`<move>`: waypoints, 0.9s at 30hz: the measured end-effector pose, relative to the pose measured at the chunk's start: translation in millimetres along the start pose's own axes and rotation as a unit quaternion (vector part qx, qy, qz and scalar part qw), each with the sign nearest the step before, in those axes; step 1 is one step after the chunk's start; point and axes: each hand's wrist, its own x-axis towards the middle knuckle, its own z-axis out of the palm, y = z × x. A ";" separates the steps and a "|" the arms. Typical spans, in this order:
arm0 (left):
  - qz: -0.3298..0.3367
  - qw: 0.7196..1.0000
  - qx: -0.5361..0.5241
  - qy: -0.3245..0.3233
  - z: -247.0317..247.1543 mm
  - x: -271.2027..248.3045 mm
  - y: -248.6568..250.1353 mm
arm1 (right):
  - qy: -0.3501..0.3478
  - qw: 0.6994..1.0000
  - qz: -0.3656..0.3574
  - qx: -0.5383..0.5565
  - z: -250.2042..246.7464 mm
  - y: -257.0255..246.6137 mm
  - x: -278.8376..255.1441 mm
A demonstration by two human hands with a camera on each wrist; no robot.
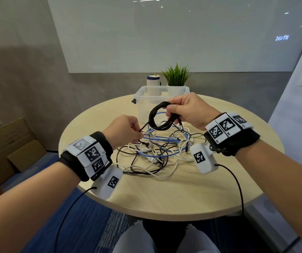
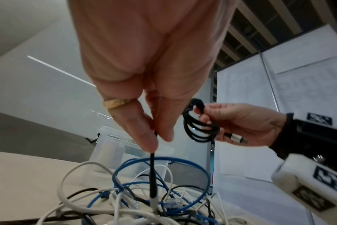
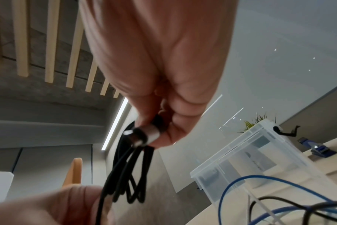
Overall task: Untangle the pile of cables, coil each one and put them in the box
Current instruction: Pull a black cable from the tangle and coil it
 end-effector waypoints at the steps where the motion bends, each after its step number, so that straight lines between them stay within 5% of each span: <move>1: 0.006 1.000 0.024 -0.003 1.0 -1.4 0.0 | -0.003 1.000 -0.001 0.012 1.2 -2.2 -0.4; 6: 0.025 0.997 0.067 0.030 2.1 -1.5 0.7 | -0.014 0.998 0.002 0.061 3.0 -6.9 -2.5; 9: -0.003 0.993 -0.080 0.091 -2.8 4.6 -0.4 | -0.019 0.998 0.011 0.061 0.8 -6.8 -3.6; 12: -0.005 0.958 -0.255 0.132 -7.7 8.3 0.7 | -0.027 0.998 0.019 0.045 0.5 -3.4 -3.8; 19: 0.003 0.897 -0.428 0.105 -3.5 1.7 9.5 | -0.025 0.998 0.032 0.051 3.7 -3.3 -4.9; 27: -0.010 0.883 -0.464 0.065 -3.0 -0.1 6.7 | -0.026 0.993 0.018 0.116 7.0 -9.0 -7.0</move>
